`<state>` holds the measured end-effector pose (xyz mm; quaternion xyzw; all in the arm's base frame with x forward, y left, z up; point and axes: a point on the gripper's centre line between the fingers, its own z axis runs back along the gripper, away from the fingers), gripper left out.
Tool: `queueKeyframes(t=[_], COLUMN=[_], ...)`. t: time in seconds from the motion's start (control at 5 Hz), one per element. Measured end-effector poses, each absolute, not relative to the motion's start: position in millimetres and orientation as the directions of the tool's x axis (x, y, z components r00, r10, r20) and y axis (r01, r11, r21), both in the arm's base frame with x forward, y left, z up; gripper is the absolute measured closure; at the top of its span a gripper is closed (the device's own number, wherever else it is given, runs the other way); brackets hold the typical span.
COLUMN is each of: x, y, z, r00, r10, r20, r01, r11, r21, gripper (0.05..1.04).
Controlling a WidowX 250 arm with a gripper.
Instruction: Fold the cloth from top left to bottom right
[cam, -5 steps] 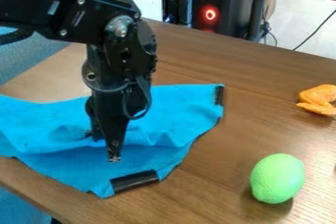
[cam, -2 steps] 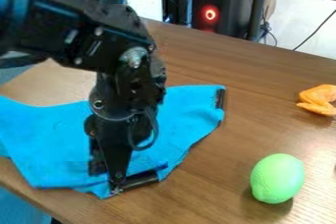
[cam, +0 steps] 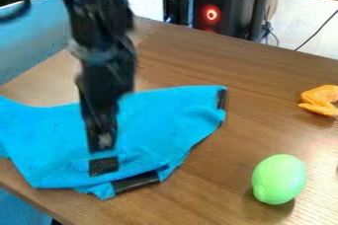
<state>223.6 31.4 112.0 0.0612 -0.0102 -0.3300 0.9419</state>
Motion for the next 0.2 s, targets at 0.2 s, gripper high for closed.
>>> queueKeyframes(t=[0.2], x=[247.7], y=[62.7], z=[138.4], r00=[0.825], r10=[-0.563], r20=[0.037], r01=[0.559], r11=[0.825], r21=[0.083], gripper=[0.082])
